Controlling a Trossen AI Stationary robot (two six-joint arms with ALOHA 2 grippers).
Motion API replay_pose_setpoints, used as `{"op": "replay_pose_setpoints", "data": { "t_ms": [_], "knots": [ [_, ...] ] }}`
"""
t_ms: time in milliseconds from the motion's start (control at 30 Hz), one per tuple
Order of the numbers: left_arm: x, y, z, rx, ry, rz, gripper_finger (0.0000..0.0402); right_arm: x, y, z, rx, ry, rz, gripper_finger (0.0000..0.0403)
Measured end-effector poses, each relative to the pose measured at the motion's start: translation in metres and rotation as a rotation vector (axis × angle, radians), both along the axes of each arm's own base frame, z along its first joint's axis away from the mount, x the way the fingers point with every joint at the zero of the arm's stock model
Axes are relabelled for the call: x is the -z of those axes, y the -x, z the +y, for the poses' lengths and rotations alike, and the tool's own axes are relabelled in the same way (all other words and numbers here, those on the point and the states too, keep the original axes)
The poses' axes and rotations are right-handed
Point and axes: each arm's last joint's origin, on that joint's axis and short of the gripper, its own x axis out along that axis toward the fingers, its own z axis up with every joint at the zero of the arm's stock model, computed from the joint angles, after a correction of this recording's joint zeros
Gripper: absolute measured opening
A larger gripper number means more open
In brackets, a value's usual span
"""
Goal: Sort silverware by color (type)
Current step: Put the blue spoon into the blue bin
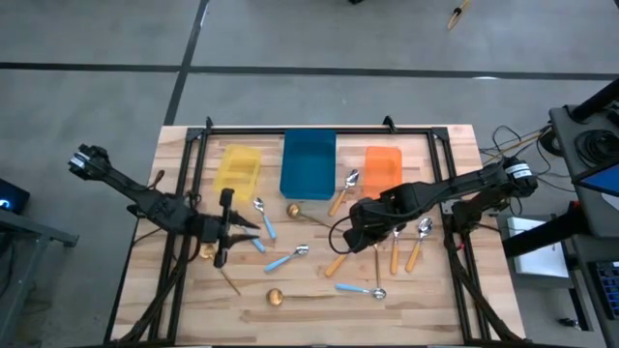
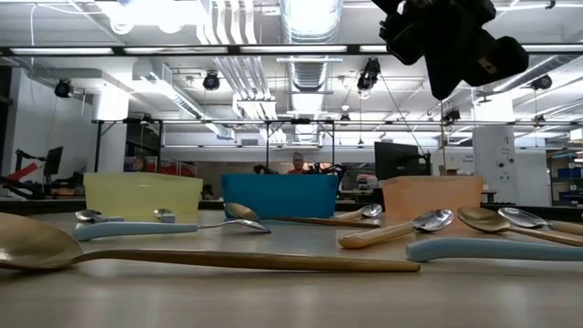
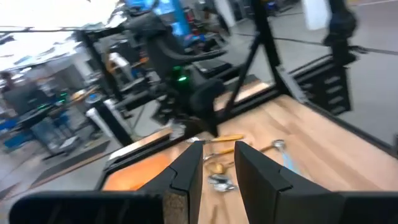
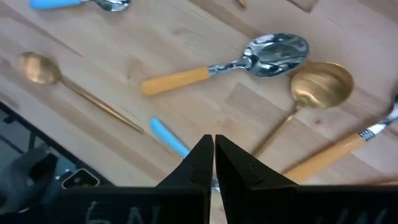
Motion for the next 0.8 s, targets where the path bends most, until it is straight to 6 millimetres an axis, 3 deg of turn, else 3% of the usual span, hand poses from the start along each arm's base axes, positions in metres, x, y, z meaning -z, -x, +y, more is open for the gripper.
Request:
{"op": "replay_pose_setpoints", "data": {
  "t_ms": [500, 667, 800],
  "knots": [
    [0.004, 0.000, 0.000, -0.004, -0.025, 0.042, 0.0075, -0.008, -0.014, 0.002, -0.008, -0.014, -0.162, 0.0009],
    [0.007, -0.003, -0.002, -0.003, -0.043, 0.060, 0.0075, -0.009, -0.017, 0.000, -0.052, 0.060, -0.214, 0.0009],
    [0.007, -0.004, -0.002, -0.004, -0.045, 0.063, 0.0075, -0.011, -0.020, -0.003, 0.031, 0.123, -0.251, 0.0009]
  ]
}}
